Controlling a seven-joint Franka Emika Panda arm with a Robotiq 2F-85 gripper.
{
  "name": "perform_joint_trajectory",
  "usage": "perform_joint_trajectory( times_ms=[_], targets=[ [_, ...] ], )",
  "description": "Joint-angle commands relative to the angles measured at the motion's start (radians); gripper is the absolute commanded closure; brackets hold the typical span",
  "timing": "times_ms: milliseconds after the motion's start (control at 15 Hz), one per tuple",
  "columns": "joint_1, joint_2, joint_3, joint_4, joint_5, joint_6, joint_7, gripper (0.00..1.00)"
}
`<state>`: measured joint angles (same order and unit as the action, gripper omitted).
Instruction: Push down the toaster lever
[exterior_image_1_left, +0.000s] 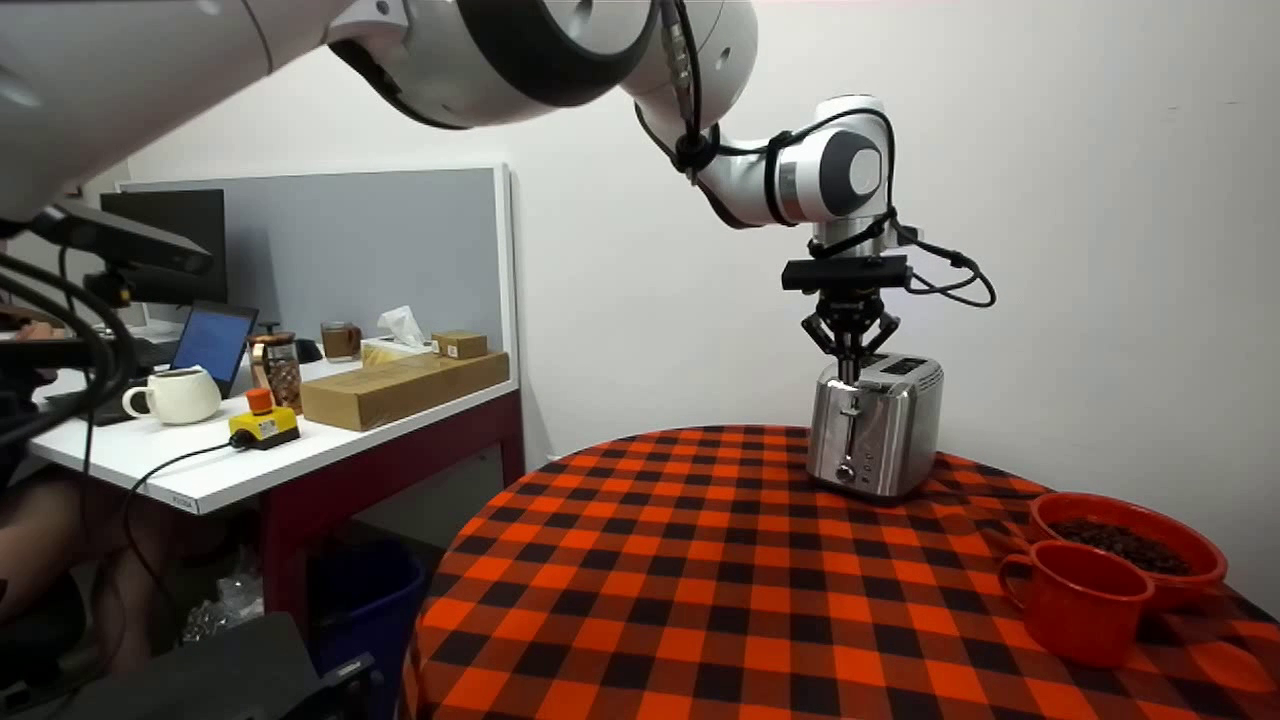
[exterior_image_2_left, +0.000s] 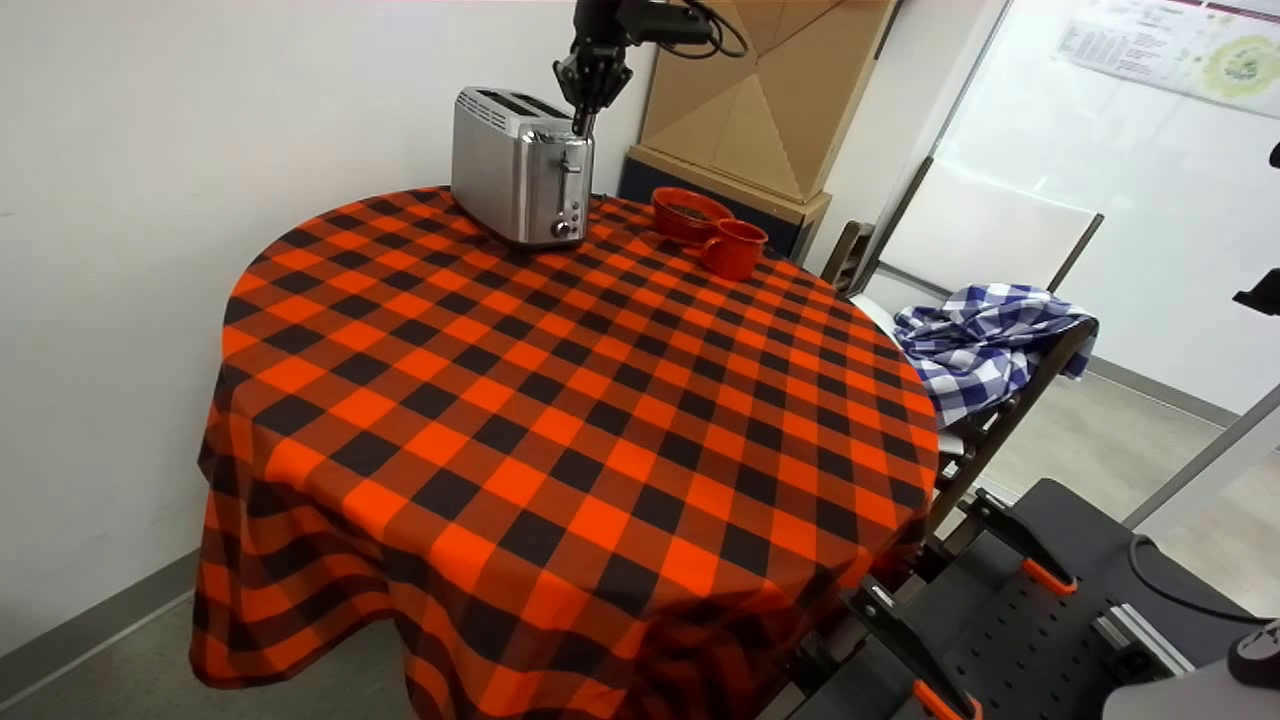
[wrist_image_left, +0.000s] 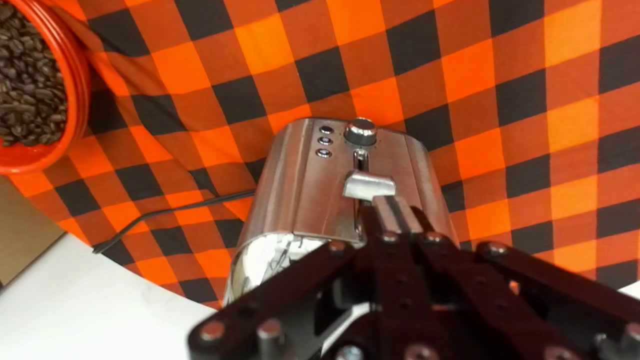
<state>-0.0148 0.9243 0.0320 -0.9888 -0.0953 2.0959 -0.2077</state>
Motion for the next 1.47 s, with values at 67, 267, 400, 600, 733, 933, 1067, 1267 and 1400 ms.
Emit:
perform_joint_trajectory(
  times_ms=[67,267,400,600,733,933,1067,1267,1400],
  targets=[
    [0.021,0.071,-0.029,0.09,-0.01,-0.011,0.039,1.0],
    [0.019,0.097,-0.04,0.097,-0.013,-0.001,0.047,1.0],
    [0.021,0.113,-0.049,0.095,-0.023,0.037,0.043,1.0],
    [0.029,0.136,-0.062,0.099,-0.048,0.117,0.037,1.0],
    [0.031,0.141,-0.062,0.1,-0.053,0.149,0.036,1.0],
    [0.027,0.141,-0.053,0.097,-0.043,0.147,0.033,1.0],
    [0.022,0.145,-0.045,0.099,-0.034,0.136,0.03,1.0],
    [0.018,0.15,-0.037,0.106,-0.026,0.112,0.017,1.0],
    [0.012,0.143,-0.023,0.115,-0.015,0.056,-0.005,1.0]
  ],
)
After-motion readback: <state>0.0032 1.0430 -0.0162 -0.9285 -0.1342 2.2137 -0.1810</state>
